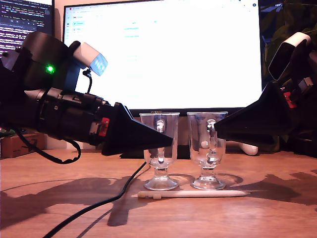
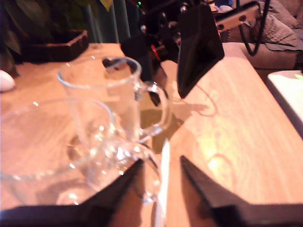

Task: Pick the small glass cups in front of you with each of your hands, and place them behind the white pen

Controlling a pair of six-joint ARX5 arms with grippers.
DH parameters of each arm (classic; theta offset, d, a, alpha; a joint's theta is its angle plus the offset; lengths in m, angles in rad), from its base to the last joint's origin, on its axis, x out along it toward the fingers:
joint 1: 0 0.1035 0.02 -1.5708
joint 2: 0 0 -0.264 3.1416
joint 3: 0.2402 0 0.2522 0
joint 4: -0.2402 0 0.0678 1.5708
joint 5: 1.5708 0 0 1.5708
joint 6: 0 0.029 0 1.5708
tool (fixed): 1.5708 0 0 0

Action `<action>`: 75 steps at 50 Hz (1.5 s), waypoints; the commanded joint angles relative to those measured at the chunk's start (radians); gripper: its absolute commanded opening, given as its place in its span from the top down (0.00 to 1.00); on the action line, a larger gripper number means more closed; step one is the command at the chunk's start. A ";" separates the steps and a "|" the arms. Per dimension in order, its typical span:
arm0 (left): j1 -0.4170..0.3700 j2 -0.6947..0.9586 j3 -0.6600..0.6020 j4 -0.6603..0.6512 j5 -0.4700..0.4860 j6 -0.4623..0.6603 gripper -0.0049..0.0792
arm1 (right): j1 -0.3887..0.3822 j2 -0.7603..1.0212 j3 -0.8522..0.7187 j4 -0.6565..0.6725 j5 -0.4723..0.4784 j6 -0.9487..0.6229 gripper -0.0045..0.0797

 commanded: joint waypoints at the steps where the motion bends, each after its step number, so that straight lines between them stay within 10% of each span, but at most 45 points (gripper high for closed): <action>1: -0.004 0.016 0.006 -0.006 0.004 0.010 0.63 | -0.014 -0.013 -0.005 -0.007 -0.006 0.003 0.69; 41: 0.167 -0.001 0.006 -0.227 0.059 -0.026 0.64 | -0.210 -0.016 -0.005 -0.114 -0.006 0.002 0.74; 50: 0.244 -0.014 0.006 -0.343 0.048 -0.015 0.98 | -0.249 -0.016 -0.005 -0.124 -0.006 0.000 0.96; 64: 0.341 -0.053 0.012 -0.417 0.100 -0.146 0.96 | -0.235 -0.016 0.001 -0.128 -0.008 0.164 0.96; 75: 0.352 -0.158 -0.006 -0.582 -0.158 -0.035 0.96 | -0.189 -0.037 0.000 -0.126 0.304 0.160 0.96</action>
